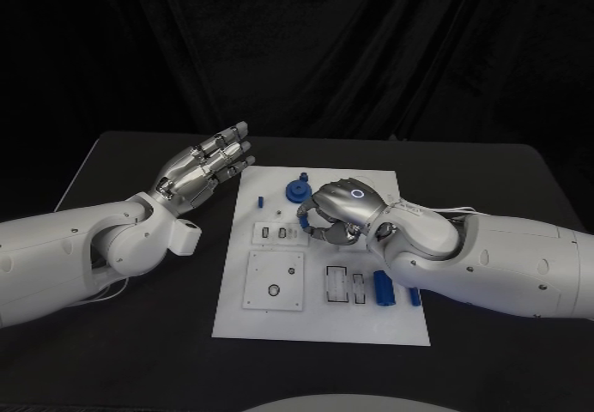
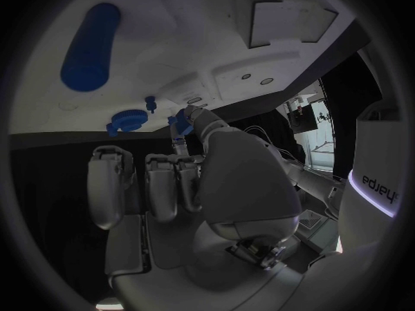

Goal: Assemble the parts on the task board

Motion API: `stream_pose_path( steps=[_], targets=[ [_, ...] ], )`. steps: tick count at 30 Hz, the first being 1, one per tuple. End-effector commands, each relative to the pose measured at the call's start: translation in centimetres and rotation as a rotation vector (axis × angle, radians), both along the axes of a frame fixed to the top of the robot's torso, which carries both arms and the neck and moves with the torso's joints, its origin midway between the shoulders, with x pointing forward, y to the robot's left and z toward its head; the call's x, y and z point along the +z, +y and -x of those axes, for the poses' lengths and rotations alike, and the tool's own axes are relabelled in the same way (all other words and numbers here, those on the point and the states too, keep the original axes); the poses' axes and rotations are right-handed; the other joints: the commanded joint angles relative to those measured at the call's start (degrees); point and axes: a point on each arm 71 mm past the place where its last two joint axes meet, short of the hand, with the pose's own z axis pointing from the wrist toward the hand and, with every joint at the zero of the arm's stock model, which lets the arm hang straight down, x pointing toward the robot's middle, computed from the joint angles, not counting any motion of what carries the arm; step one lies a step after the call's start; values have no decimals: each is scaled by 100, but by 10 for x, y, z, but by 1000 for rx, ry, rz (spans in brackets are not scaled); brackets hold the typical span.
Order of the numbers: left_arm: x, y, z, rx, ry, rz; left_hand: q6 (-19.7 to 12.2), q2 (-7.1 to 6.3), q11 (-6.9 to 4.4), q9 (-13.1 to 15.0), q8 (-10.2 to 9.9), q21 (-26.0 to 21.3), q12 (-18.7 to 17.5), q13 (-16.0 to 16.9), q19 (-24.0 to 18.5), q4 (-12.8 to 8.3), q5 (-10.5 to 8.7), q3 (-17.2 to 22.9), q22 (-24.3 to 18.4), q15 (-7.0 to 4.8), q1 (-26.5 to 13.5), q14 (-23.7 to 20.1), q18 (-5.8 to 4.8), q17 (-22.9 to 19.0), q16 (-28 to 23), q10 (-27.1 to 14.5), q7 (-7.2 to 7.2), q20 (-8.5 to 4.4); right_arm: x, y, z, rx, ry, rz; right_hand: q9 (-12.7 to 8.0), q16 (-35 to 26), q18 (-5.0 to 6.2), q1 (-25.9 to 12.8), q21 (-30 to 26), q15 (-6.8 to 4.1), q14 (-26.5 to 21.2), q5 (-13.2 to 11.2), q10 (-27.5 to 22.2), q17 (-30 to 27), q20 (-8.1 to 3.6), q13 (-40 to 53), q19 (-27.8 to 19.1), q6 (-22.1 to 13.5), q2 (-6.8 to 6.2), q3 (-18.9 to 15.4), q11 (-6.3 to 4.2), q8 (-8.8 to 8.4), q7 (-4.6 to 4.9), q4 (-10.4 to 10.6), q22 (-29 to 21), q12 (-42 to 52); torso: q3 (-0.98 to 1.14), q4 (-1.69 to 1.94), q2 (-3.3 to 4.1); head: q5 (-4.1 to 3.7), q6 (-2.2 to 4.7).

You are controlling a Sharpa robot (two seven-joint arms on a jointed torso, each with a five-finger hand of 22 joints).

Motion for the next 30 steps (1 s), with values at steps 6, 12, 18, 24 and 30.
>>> stream_pose_path(
  steps=[6,12,18,24,30],
  targets=[
    [2,-2,1,-22,-27,25,-16,-23,8,7,23,15,-18,0,10,-13,36,46,7,47,2,-7,1,-5,-17,-5,47,40,-9,3,-4,-70,9,65,244,15,106,-59,-34,25,602,11,607,1506,-5,1509,179,-16,-13,-4,38,-23,25,-37,1243,15,6,-7,6,36,-55],
    [2,-3,1,-27,-24,25,-19,-23,6,7,23,15,-18,0,11,-18,37,52,7,47,-2,-7,2,-5,-17,-6,52,41,-13,6,-4,-75,22,88,245,15,112,-64,-56,27,602,10,607,1506,-3,1509,167,-24,-17,-3,43,-28,28,-40,1235,15,4,-8,5,25,-59],
    [1,-3,1,-30,-23,25,-19,-23,6,7,23,15,-18,0,11,-18,37,52,7,47,-2,-7,2,-5,-17,-6,52,41,-15,8,-4,-72,28,97,253,15,119,-95,-86,37,602,-31,607,1506,4,1509,153,-40,-23,-3,53,-43,38,-40,1224,15,6,-1,5,19,-70],
    [1,-4,0,-32,-22,25,-23,-19,5,6,22,16,-19,-1,12,-25,38,64,8,48,-8,-7,2,-5,-17,-8,57,42,-17,9,-4,-69,31,101,262,15,125,-152,-111,48,602,-157,607,1506,18,1509,144,-113,-30,4,63,-97,56,-45,1216,15,4,-5,1,34,-79],
    [1,-4,0,-34,-21,26,-23,-19,5,6,22,16,-19,-1,12,-25,38,64,8,48,-8,-7,2,-5,-17,-8,57,42,-17,11,-5,-67,34,108,218,15,149,-238,-212,51,602,-336,607,1506,30,1509,96,-402,-51,28,62,-288,109,-47,1182,15,4,-2,0,25,-86]
  ],
)
